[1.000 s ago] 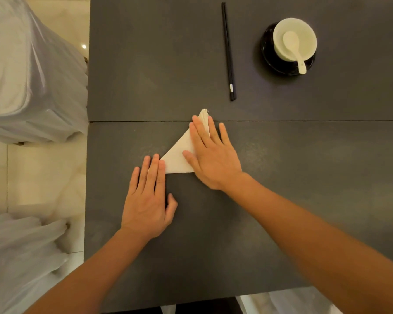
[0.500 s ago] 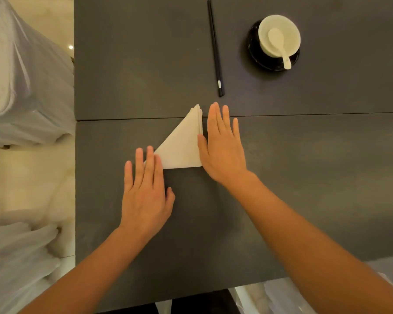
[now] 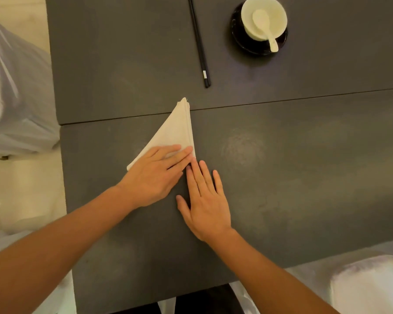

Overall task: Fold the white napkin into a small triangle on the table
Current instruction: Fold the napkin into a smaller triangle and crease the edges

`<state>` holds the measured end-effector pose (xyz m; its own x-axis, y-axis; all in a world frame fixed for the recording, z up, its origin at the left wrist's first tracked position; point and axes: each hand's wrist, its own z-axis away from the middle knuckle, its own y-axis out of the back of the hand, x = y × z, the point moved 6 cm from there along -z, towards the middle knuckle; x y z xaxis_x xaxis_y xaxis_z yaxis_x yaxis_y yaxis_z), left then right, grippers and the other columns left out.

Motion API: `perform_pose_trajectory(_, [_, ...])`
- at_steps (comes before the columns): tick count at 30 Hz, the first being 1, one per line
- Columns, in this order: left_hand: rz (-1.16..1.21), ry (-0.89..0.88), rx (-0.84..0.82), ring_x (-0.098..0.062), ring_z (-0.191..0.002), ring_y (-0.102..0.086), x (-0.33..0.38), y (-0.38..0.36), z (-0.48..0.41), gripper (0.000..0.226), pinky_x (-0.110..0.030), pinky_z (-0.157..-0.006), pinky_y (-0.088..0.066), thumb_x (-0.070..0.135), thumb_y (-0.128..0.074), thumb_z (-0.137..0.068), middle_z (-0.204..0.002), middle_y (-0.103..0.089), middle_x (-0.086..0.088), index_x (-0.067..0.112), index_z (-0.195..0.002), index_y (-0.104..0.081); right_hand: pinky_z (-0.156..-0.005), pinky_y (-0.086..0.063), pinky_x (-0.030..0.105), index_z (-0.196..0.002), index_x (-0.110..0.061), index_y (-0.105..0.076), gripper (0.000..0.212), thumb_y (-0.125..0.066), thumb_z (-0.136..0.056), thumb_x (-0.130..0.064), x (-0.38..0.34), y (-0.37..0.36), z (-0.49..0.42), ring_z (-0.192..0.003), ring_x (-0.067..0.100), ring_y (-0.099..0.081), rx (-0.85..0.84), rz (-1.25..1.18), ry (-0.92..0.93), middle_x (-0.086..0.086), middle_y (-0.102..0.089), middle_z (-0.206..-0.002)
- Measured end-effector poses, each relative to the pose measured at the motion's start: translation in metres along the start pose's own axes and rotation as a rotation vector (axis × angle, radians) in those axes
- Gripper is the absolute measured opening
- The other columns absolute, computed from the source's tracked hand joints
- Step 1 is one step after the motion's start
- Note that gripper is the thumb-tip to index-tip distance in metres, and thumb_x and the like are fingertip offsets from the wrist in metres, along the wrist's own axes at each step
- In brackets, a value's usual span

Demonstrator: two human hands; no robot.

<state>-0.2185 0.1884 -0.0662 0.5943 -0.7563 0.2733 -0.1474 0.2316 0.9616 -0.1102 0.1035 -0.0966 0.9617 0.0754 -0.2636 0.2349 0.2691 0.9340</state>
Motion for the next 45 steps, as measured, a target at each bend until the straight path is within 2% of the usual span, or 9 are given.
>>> perform_pose_trajectory(2, [-0.001,-0.071,0.019,-0.035,-0.124,-0.06,-0.005,0.007,-0.012,0.041,-0.046,-0.1,-0.05,0.025,-0.045,-0.099,-0.142,-0.061,0.0,0.012,-0.134,-0.064,-0.124,-0.009,0.046,-0.157,-0.01,-0.018,0.072,-0.037,-0.1,-0.05,0.0,0.0,0.0,-0.154,0.02,-0.003,0.017,0.01,-0.006,0.006,-0.008,-0.167])
perform_pose_trajectory(4, [-0.007,-0.135,0.002,-0.035,-0.134,-0.054,-0.014,0.01,-0.023,0.039,-0.048,-0.11,-0.043,0.026,-0.046,-0.1,-0.14,-0.063,0.003,0.016,-0.132,-0.066,-0.124,-0.008,0.046,-0.157,-0.01,-0.017,0.073,-0.035,-0.1,-0.051,0.0,-0.001,0.0,-0.154,0.02,-0.002,0.023,0.025,-0.005,0.006,-0.006,-0.168])
perform_pose_trajectory(10, [-0.147,-0.073,-0.133,-0.027,-0.155,-0.014,-0.023,-0.007,-0.036,0.06,-0.045,-0.125,-0.019,0.043,-0.019,-0.108,-0.167,-0.019,-0.009,0.011,-0.158,-0.022,-0.124,-0.007,0.047,-0.157,-0.009,-0.014,0.075,-0.035,-0.099,-0.052,-0.001,-0.002,-0.001,-0.154,0.021,-0.001,0.027,0.017,-0.006,0.006,-0.011,-0.167])
perform_pose_trajectory(15, [-0.148,0.039,-0.085,-0.028,-0.157,-0.004,-0.024,-0.009,-0.048,0.06,-0.047,-0.126,-0.012,0.047,-0.018,-0.107,-0.169,-0.01,-0.013,0.019,-0.16,-0.016,-0.124,-0.007,0.047,-0.157,-0.009,-0.018,0.074,-0.035,-0.099,-0.052,-0.002,-0.002,-0.001,-0.154,0.022,-0.002,0.042,0.016,0.0,0.006,-0.011,-0.167])
perform_pose_trajectory(24, [-0.18,0.257,-0.079,-0.029,-0.156,-0.002,-0.025,-0.014,-0.076,0.07,-0.05,-0.115,-0.025,0.053,-0.017,-0.102,-0.169,-0.002,-0.017,0.012,-0.159,-0.013,-0.124,-0.004,0.047,-0.157,-0.01,-0.017,0.074,-0.034,-0.099,-0.052,-0.002,-0.003,-0.002,-0.154,0.022,0.0,0.038,0.027,-0.002,0.006,-0.011,-0.167])
perform_pose_trajectory(29, [-0.173,0.339,-0.08,-0.034,-0.153,-0.013,-0.023,-0.013,-0.09,0.076,-0.053,-0.107,-0.031,0.058,-0.022,-0.099,-0.168,-0.008,-0.018,0.009,-0.157,-0.018,-0.124,-0.004,0.047,-0.157,-0.01,-0.019,0.074,-0.032,-0.099,-0.055,-0.003,-0.002,-0.001,-0.154,0.021,0.0,0.019,0.019,-0.011,0.005,-0.015,-0.166])
perform_pose_trajectory(34, [-0.122,0.324,-0.043,-0.033,-0.156,0.0,-0.023,-0.015,-0.096,0.079,-0.05,-0.124,-0.014,0.059,-0.018,-0.1,-0.168,-0.001,-0.021,0.007,-0.159,-0.011,-0.124,-0.003,0.047,-0.157,-0.01,-0.018,0.075,-0.032,-0.098,-0.055,-0.002,-0.001,-0.002,-0.154,0.021,0.001,0.016,0.022,-0.011,0.005,-0.014,-0.166])
perform_pose_trajectory(40, [-0.079,0.39,0.005,-0.028,-0.156,0.0,-0.025,-0.017,-0.099,0.077,-0.046,-0.126,-0.011,0.061,-0.015,-0.102,-0.169,-0.001,-0.016,0.01,-0.159,-0.011,-0.124,-0.004,0.047,-0.156,-0.01,-0.019,0.075,-0.031,-0.098,-0.055,-0.003,-0.003,-0.002,-0.154,0.021,0.0,0.039,0.02,-0.009,0.006,-0.015,-0.166])
perform_pose_trajectory(45, [-0.095,0.389,-0.049,-0.029,-0.156,0.003,-0.023,-0.019,-0.101,0.079,-0.051,-0.126,-0.009,0.062,-0.011,-0.101,-0.169,0.0,-0.015,0.008,-0.159,-0.009,-0.123,-0.003,0.047,-0.157,-0.01,-0.016,0.076,-0.03,-0.098,-0.057,-0.004,-0.004,0.0,-0.154,0.021,0.002,0.021,0.024,-0.006,0.005,-0.013,-0.166])
